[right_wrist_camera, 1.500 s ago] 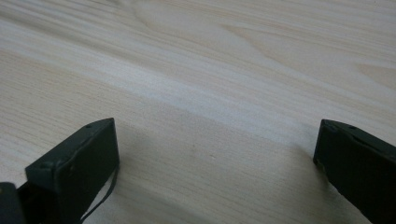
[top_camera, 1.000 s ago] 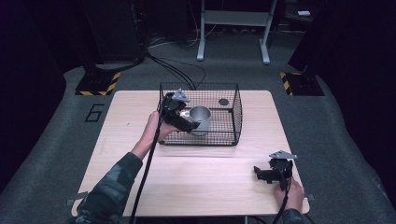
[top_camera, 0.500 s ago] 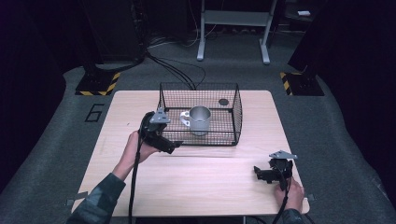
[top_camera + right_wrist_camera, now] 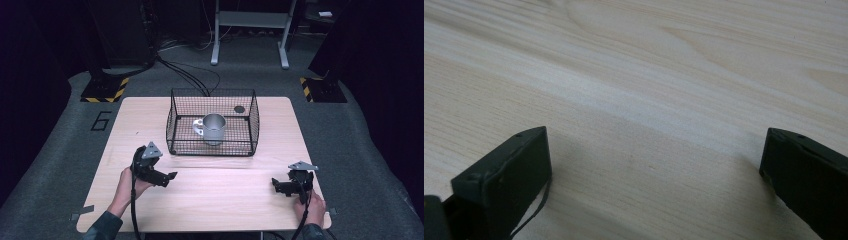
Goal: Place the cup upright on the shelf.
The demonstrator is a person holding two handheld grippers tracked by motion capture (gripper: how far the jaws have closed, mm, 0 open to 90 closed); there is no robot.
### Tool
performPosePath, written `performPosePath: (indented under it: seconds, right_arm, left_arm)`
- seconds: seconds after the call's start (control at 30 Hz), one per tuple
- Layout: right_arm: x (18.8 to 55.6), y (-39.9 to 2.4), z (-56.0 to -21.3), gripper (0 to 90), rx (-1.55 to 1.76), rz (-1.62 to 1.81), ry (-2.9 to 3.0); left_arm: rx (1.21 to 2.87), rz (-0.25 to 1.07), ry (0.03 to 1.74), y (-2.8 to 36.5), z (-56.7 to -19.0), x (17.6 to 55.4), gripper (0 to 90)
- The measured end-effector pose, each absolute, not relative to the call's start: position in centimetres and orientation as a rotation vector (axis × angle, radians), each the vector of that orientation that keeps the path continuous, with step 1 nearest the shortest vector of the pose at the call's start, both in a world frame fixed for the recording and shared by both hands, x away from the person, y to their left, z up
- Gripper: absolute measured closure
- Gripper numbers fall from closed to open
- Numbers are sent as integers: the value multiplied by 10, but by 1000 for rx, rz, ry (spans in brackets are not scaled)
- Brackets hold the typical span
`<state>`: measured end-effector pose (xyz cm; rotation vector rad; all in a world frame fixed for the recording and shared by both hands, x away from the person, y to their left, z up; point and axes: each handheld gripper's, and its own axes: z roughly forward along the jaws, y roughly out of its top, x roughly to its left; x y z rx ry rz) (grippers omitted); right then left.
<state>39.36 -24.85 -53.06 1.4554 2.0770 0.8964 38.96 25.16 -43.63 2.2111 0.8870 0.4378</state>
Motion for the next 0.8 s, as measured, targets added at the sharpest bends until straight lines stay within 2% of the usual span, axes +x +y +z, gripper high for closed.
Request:
performPosePath:
  seconds: [0.3,0.8]
  right_arm:
    - [394,-249,-530,0,1455,894,2083]
    - [394,-249,-530,0,1456,897,2080]
  left_arm:
    - [2175,452,1067,285,-496,377,1]
    - [2088,519,1181,301,-532,370,1]
